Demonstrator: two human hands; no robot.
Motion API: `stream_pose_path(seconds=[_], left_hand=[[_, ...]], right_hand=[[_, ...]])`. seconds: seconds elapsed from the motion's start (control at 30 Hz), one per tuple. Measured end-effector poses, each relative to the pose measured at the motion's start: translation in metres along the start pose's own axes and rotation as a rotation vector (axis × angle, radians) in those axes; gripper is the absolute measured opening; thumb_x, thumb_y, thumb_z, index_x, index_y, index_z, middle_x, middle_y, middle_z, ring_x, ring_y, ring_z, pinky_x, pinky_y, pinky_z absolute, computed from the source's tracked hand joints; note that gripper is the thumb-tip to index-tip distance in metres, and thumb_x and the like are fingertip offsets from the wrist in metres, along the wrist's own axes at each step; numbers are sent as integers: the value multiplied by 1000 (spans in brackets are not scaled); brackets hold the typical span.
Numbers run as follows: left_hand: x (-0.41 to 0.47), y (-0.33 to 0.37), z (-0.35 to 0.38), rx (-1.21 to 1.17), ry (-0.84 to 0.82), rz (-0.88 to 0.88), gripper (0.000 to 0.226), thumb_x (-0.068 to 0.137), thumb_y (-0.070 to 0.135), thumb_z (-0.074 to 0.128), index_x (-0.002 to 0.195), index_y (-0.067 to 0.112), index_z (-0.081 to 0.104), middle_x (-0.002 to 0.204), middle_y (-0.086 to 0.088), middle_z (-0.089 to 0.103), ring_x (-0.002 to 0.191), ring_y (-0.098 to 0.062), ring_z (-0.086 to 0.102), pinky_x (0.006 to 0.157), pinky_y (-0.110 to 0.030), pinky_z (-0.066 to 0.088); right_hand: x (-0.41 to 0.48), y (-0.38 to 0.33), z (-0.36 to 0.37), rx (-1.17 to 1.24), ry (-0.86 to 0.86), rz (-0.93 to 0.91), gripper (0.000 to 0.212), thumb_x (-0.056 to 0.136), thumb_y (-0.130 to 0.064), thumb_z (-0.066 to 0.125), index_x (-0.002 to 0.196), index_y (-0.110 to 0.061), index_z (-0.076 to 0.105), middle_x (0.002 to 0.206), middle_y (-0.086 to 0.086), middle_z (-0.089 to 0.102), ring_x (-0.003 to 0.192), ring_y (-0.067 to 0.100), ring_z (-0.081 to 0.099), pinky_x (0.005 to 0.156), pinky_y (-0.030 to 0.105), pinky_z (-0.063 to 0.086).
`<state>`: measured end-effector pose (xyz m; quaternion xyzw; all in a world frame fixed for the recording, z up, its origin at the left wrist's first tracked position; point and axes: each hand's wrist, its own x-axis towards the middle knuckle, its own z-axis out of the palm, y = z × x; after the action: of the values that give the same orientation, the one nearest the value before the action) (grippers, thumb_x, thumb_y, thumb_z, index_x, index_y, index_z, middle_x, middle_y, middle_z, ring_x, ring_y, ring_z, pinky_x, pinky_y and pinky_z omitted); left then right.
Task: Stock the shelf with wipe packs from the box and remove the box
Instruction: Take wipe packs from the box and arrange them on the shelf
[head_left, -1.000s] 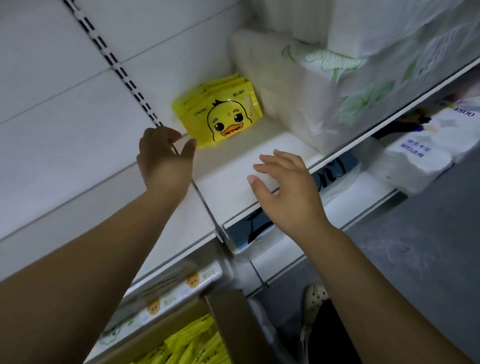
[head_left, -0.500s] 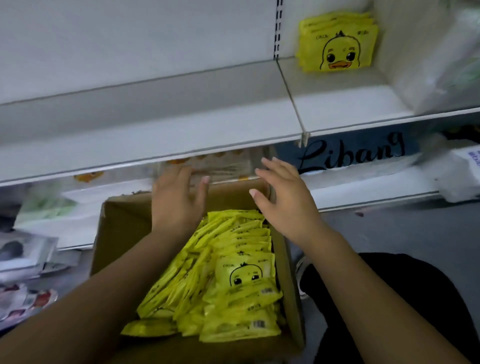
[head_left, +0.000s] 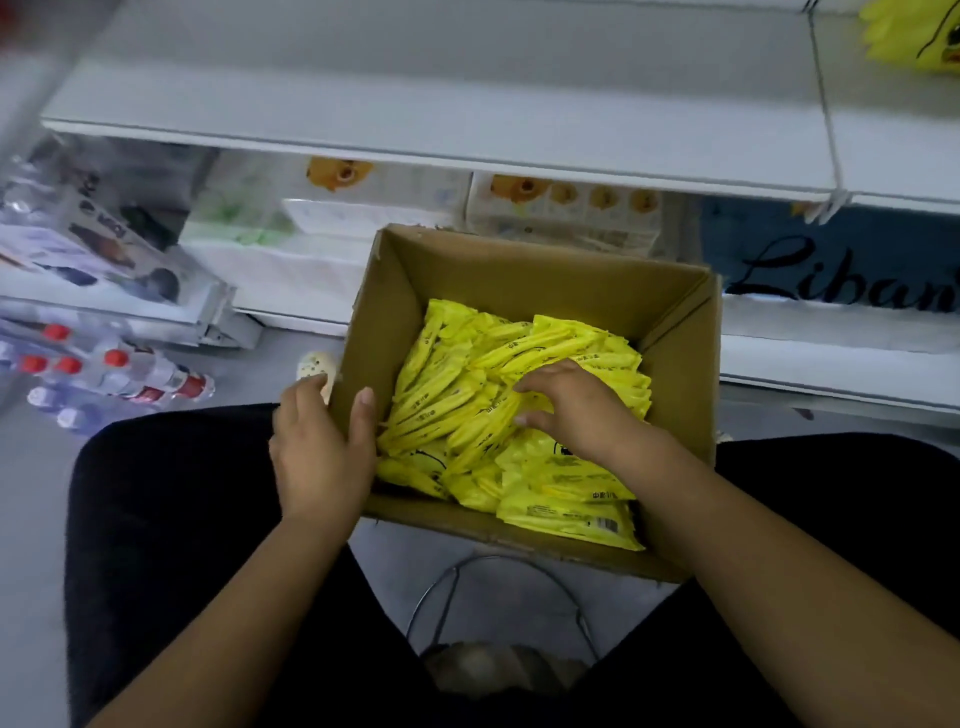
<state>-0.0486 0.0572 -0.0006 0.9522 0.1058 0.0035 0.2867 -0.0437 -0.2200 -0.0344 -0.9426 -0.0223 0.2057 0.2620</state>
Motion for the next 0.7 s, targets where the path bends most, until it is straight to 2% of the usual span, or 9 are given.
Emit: stream_pose_path(seconds=[0.13,0.27,0.33,0.4,0.47,0.5,0.57,0.63,0.7], left_hand=[[-9,-23,4,-84,-175,-111,71,93,66,45,133,8,49,129,-14,61,115,-36,60,93,-51,53],[-7,-28,8,26,-168,-31,53,100,51,49,125,5,50,120,-17,60,107,-38,60,77,-43,48],[-7,-30,9,62,-173,-1,57,100,50,50,131,2,48,124,-19,58,111,-38,57,80,-45,49],[-10,-32,9,96,-151,21,63,100,48,52,139,0,44,133,-20,54,121,-39,52,91,-49,47],[-15,-26,8,95,-55,133,61,99,42,59,141,-1,45,139,-21,50,128,-38,45,100,-51,41],[-18,-22,7,63,4,231,56,98,38,63,137,0,49,137,-20,52,127,-36,45,102,-48,40],[-20,-11,11,-48,31,405,39,97,30,67,124,3,60,125,-15,60,116,-31,51,96,-39,41],[-22,2,19,-190,-121,373,31,97,29,68,117,6,64,116,-10,64,108,-25,58,86,-37,48],[-23,12,32,-279,-310,157,39,96,32,69,125,8,60,119,-8,65,108,-25,62,85,-39,52]], right_hand=[[12,0,11,-84,-16,19,45,88,-33,75,130,-22,65,131,2,61,129,26,47,99,41,46],[17,3,14,-85,52,-30,27,82,-27,80,105,-13,75,112,4,68,116,29,53,91,42,48],[16,2,15,-84,52,-66,24,81,-24,81,98,-10,75,111,6,70,115,31,53,91,42,47],[13,-1,16,-47,48,-83,18,84,-20,79,98,-11,73,116,6,70,119,30,53,94,39,45],[4,-5,11,53,39,-42,13,91,-16,72,97,-26,68,117,2,71,116,28,58,94,40,48],[-1,-8,6,99,36,-15,23,95,-15,68,92,-38,61,115,0,72,110,28,63,91,42,52],[-11,-10,-5,169,71,21,27,99,-19,63,85,-38,51,106,2,74,95,31,67,79,46,55],[-23,-11,-19,188,131,68,12,99,-22,62,93,-27,53,90,11,68,84,37,62,72,45,51],[-37,-6,-32,222,230,130,10,100,-25,61,100,-18,54,87,14,63,81,36,59,70,44,51]])
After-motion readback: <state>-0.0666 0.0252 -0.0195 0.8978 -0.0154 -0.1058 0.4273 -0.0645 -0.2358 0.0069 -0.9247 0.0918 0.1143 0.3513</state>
